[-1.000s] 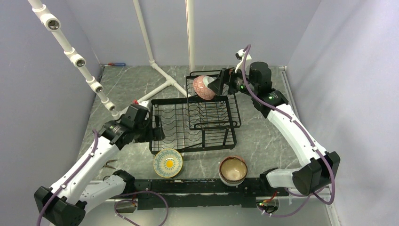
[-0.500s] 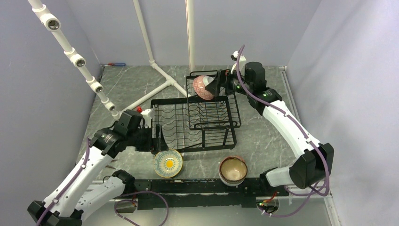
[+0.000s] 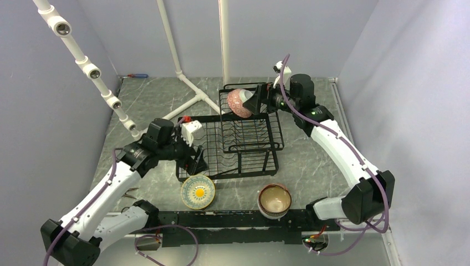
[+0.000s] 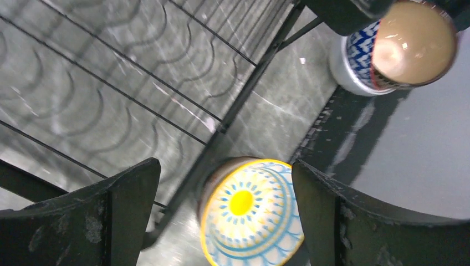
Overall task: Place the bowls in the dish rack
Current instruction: Place the bowl in the dish rack, then pick up the bowl from the center of the board.
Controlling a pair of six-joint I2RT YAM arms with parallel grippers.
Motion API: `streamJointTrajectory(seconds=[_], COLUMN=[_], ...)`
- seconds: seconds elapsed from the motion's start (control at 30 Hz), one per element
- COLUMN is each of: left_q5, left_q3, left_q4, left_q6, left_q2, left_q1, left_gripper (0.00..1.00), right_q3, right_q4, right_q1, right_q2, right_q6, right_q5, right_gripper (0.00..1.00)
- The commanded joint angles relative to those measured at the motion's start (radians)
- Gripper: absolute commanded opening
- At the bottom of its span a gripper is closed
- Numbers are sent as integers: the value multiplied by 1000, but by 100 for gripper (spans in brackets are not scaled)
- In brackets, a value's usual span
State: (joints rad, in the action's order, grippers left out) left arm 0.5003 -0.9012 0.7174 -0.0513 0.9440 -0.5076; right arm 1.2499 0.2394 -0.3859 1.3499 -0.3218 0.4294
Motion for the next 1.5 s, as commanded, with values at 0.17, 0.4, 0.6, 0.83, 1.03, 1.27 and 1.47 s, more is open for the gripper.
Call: streamJointTrajectory(seconds=[0.17, 0.4, 0.6, 0.83, 1.03, 1.27, 1.47], left_q5=[76, 152, 150, 199, 181, 121, 110], left_q3=[150, 156, 132, 152, 152, 143, 144], left_q4=[-151, -100, -35, -3, 11, 17, 19], left_q6=[649, 827, 872, 913, 931, 929, 940], left_q2=[-61, -49, -1, -3, 48, 93, 99], left_q1=[-3, -3, -3, -11, -33, -66, -84], left_gripper=[94, 86, 80, 78, 59, 54, 34], right_q3=[-4, -8, -16, -25, -35, -45, -53], right_q4=[-7, -6, -15, -19, -26, -31, -29], right_q1=[11, 14, 16, 21, 28, 29, 32], right_q2=[-50, -40, -36, -45, -52, -57, -63], right_q6=[22, 19, 9, 8, 2, -3, -4], right_q5=[1, 1, 2, -4, -7, -4, -4], right_gripper=[99, 99, 99, 99, 99, 99, 99])
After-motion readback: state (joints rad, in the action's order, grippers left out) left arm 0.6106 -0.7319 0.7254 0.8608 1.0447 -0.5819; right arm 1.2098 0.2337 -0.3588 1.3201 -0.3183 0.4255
